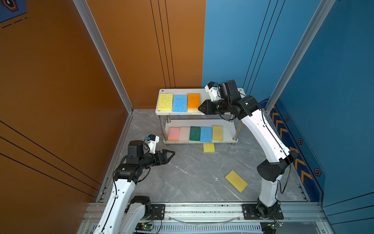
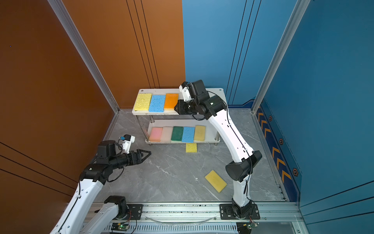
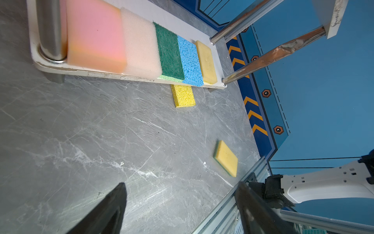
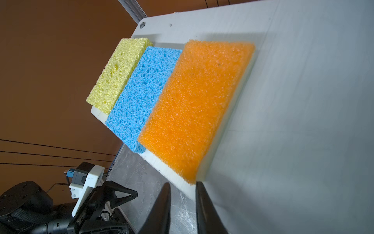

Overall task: Place and organize the cleaning sponges onto the shelf
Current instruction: 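Open the right gripper and release the orange sponge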

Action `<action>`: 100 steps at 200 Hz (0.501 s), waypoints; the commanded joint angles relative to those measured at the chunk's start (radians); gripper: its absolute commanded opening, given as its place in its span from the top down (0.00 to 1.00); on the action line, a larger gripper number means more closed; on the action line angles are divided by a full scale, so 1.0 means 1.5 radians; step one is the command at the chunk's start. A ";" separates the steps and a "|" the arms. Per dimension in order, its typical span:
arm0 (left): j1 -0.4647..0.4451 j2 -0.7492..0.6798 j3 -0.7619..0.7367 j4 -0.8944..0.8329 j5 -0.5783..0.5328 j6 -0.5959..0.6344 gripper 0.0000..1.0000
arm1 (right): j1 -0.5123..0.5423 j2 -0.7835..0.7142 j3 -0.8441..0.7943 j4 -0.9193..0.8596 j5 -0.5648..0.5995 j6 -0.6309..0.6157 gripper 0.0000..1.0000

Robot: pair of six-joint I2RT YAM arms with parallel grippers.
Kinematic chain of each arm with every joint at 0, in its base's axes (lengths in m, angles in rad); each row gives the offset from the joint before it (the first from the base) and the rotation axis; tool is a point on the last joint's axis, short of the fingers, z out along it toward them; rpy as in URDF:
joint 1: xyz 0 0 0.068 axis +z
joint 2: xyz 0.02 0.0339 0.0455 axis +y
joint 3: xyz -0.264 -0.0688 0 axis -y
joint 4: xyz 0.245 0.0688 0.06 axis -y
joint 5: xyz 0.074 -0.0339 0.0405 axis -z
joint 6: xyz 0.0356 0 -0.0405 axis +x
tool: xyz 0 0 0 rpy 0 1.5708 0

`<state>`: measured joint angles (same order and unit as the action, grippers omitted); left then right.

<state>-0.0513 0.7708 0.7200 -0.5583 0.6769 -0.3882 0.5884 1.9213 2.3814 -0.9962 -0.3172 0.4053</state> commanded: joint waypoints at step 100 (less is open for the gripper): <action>0.008 -0.005 -0.008 -0.006 -0.001 0.013 0.15 | 0.010 -0.014 0.011 -0.011 0.023 -0.012 0.57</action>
<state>-0.0513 0.7708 0.7200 -0.5583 0.6769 -0.3882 0.5907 1.9213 2.3814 -0.9962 -0.3119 0.4076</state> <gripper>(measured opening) 0.852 0.392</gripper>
